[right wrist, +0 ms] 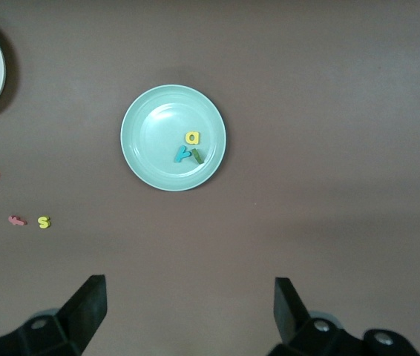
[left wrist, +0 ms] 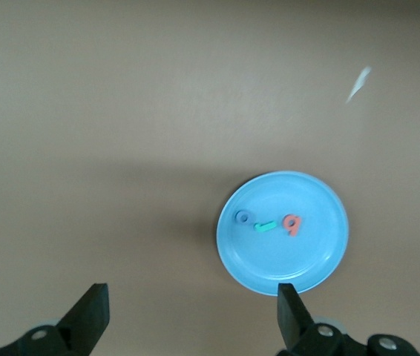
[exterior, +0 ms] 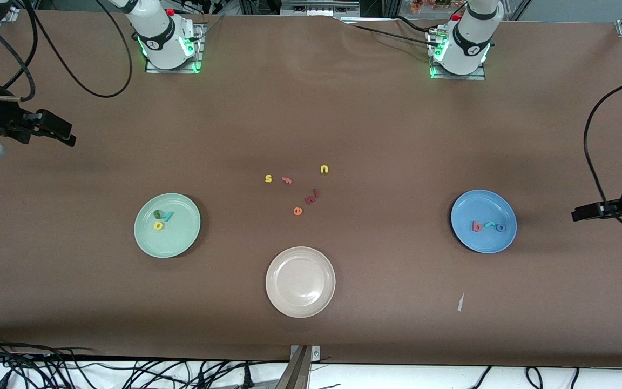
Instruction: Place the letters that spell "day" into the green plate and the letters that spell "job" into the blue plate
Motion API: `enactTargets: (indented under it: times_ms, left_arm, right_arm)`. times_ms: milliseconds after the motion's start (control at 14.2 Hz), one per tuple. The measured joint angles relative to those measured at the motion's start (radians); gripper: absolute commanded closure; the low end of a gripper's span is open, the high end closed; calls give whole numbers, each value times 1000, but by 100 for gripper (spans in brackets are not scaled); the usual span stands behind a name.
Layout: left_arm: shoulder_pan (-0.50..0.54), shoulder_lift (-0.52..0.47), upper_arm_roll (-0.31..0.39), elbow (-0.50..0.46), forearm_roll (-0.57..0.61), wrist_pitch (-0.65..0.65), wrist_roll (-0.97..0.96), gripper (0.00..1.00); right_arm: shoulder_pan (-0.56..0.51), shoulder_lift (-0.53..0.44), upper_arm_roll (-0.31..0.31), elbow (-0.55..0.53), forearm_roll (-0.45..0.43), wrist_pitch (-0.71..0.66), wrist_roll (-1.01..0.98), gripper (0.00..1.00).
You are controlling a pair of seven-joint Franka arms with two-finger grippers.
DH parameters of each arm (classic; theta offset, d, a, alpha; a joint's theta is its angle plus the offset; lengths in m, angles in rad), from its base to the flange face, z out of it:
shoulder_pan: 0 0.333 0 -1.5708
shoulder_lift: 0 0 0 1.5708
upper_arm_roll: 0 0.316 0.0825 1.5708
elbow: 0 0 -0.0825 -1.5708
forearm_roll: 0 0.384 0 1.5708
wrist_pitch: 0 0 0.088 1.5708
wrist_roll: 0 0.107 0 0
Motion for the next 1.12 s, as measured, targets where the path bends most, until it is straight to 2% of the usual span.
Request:
enactTargets:
  times_ms: [281, 421, 702, 1124]
  left_arm:
    - [-92, -238, -10, -155, -15, 47, -8, 0]
    - [-164, -315, -4, -227, -15, 45, -24, 0]
    - [-298, -332, 91, -237, -15, -49, -26, 0]
    - [-312, -334, 109, -152, -38, -219, -25, 0]
  right_arm:
    - [14, 2, 15, 4, 3, -7, 0, 0]
    - [15, 2, 20, 5, 3, -8, 0, 0]
    - [15, 3, 21, 5, 3, -11, 0, 0]
    - [15, 3, 21, 28, 1, -27, 0, 0]
